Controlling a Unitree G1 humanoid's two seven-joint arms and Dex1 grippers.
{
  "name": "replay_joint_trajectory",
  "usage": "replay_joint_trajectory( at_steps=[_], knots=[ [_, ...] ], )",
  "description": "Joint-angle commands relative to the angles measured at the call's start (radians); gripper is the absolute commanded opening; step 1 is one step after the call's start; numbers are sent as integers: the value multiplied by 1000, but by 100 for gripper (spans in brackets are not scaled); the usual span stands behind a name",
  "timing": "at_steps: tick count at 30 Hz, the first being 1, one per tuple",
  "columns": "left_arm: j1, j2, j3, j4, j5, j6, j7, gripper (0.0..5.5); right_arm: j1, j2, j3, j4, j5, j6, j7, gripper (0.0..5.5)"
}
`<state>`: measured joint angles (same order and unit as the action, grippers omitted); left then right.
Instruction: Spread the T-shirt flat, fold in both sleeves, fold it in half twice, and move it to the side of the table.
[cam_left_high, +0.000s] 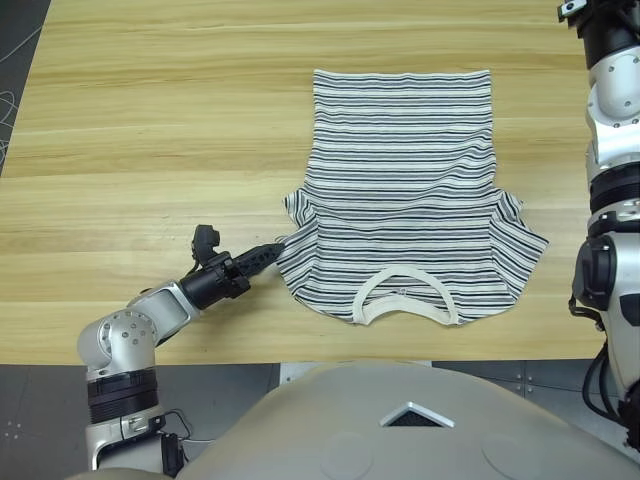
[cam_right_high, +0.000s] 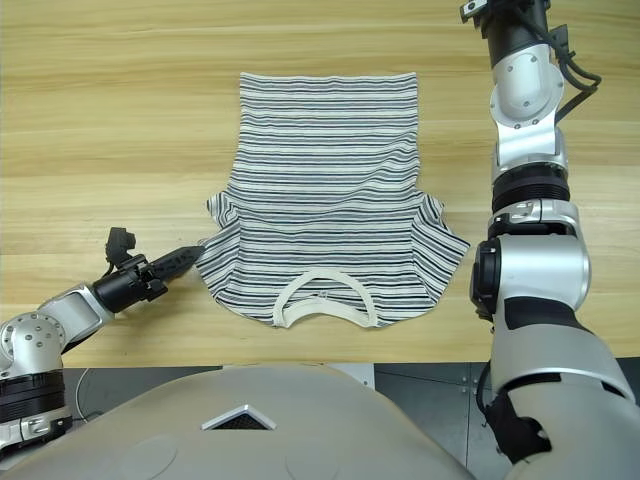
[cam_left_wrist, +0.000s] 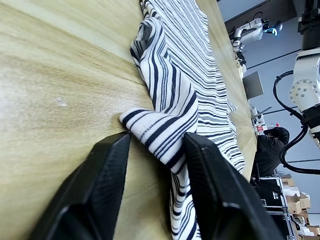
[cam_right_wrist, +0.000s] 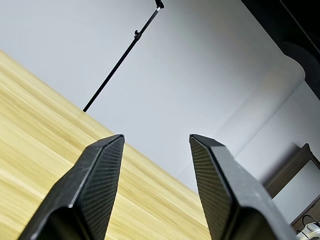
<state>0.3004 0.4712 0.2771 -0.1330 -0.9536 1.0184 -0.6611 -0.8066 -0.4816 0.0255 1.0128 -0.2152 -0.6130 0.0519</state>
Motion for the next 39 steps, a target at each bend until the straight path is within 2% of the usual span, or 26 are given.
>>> replay_joint_trajectory(
  at_steps=[1, 7, 16, 22, 27, 32, 39],
  knots=[
    [-13, -2, -11, -5, 23, -8, 12, 132, 2, 2, 10, 5, -12, -5, -2, 240],
    [-13, -4, -19, -5, 44, -37, -4, 13, 1, 12, 19, 13, -21, -5, -3, 240],
    [35, -57, 6, -125, 50, -230, -91, 13, 3, 15, 28, 19, -24, -8, -4, 240],
    [84, -6, -238, -220, 355, -481, -148, 13, -4, 21, 34, 25, -26, -10, -4, 240],
    [4, 66, -394, -143, 670, -613, -66, 13, -7, 26, 39, 27, -27, -12, -1, 240],
    [-45, 74, -447, -202, 746, -659, -63, 13, -8, 36, 45, 32, -29, -9, 2, 240],
    [-33, 156, -465, -344, 761, -654, -121, 13, -18, 47, 53, 44, -31, -6, 3, 240]
  ],
)
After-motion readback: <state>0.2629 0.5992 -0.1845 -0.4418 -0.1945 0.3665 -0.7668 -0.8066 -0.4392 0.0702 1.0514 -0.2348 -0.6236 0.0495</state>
